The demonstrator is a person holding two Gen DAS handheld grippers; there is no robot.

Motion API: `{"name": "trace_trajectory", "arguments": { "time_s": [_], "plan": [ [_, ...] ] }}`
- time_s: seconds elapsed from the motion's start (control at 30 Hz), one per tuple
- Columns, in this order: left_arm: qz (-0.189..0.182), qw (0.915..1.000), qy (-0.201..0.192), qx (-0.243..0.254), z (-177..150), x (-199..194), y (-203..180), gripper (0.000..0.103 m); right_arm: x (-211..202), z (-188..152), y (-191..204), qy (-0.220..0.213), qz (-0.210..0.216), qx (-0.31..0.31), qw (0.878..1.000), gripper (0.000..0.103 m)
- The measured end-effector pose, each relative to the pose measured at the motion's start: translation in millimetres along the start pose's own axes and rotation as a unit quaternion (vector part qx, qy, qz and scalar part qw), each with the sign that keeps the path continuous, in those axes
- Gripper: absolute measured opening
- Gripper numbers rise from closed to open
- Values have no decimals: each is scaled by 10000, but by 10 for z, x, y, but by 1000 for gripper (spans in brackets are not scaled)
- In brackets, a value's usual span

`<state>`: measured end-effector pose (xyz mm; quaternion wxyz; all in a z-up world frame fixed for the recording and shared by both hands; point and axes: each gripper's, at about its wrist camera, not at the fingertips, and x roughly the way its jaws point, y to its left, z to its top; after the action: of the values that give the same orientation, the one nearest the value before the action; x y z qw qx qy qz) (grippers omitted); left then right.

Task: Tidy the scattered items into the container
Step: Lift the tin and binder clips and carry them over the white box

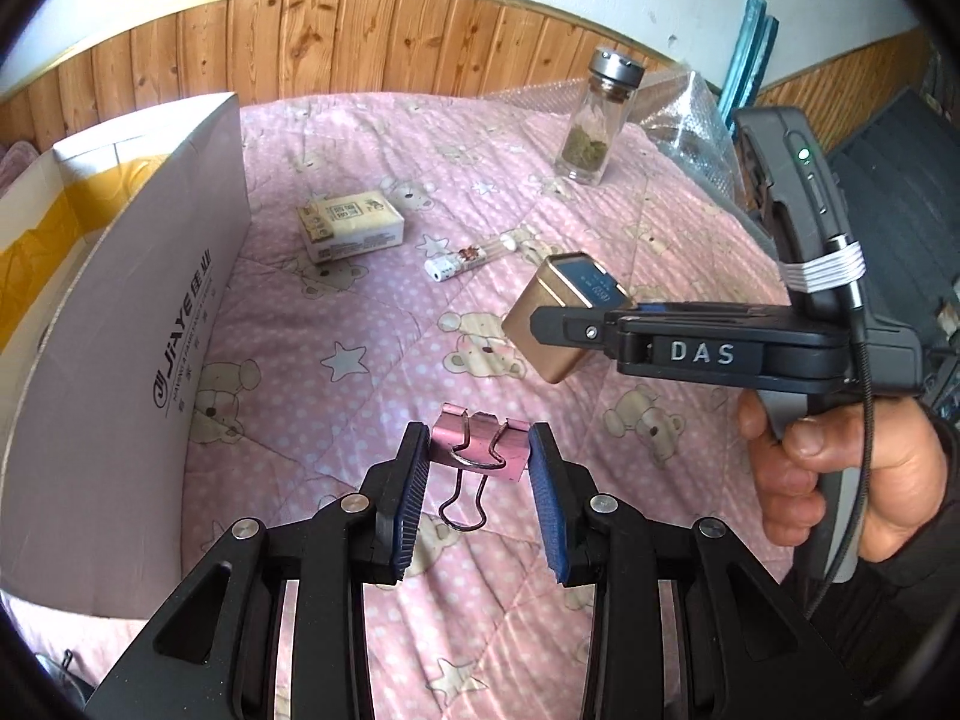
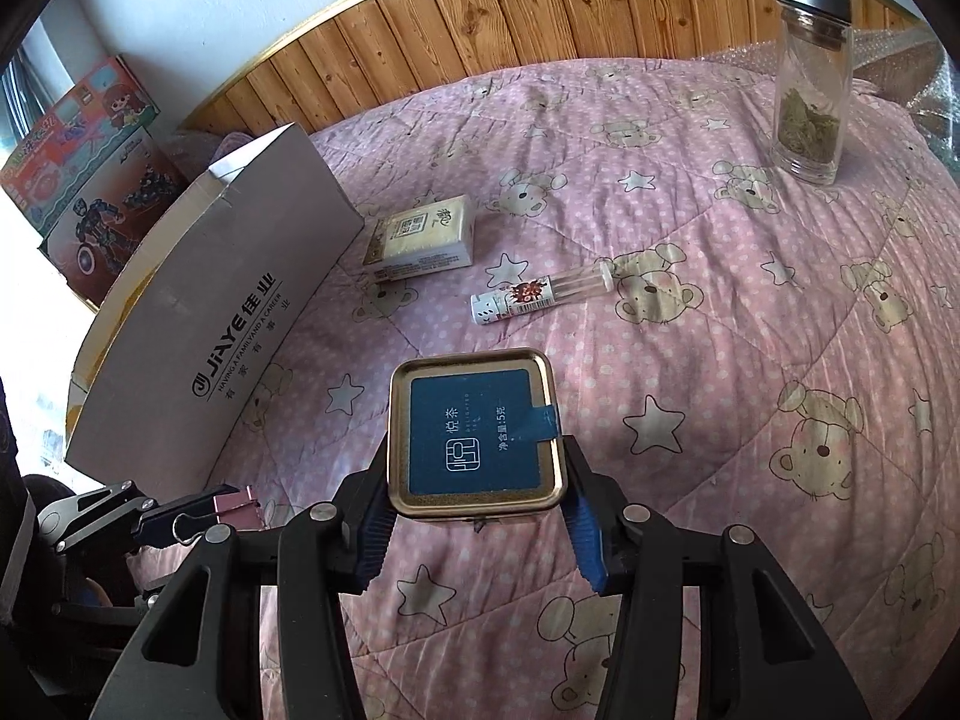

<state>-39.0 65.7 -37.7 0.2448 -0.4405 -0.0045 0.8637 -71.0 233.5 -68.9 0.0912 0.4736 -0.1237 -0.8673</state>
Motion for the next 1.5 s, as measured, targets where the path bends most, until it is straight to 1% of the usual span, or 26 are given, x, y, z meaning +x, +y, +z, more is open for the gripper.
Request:
{"name": "trace_trajectory", "arguments": {
  "time_s": [0.2, 0.37, 0.53, 0.7, 0.87, 1.0, 1.17, 1.33, 1.5],
  "plan": [
    [-27, 9999, -108, -26, -48, -227, -73, 35, -86, -74, 56, -36, -53, -10, 10000, 51],
    [18, 9999, -103, -80, -99, -320, -63, 35, -143, -191, 208, -45, -65, -127, 9999, 51],
    [3, 9997, -151, -178, -124, -403, -54, 35, -195, -371, 361, 11, 3, -133, 9999, 51],
    [-64, 9993, -311, -193, -96, -547, -82, 35, -288, -491, 476, 5, 100, -63, 9999, 51],
    [-110, 9985, -453, -303, -48, -702, -40, 35, -411, -510, 571, -88, 163, -27, 9998, 51],
    [-177, 9968, -588, -503, -3, -859, 42, 35, -502, -495, 673, -151, 195, -78, 9997, 51],
    [-194, 9946, -761, -672, 26, -1045, 144, 35, -623, -412, 849, -299, 255, -219, 9990, 51],
    [-292, 9914, -918, -886, 39, -1209, 284, 35, -744, -340, 1055, -410, 346, -375, 9979, 51],
    [-281, 9888, -1048, -1028, 46, -1341, 425, 35, -833, -263, 1268, -491, 447, -528, 9964, 51]
  ]
}}
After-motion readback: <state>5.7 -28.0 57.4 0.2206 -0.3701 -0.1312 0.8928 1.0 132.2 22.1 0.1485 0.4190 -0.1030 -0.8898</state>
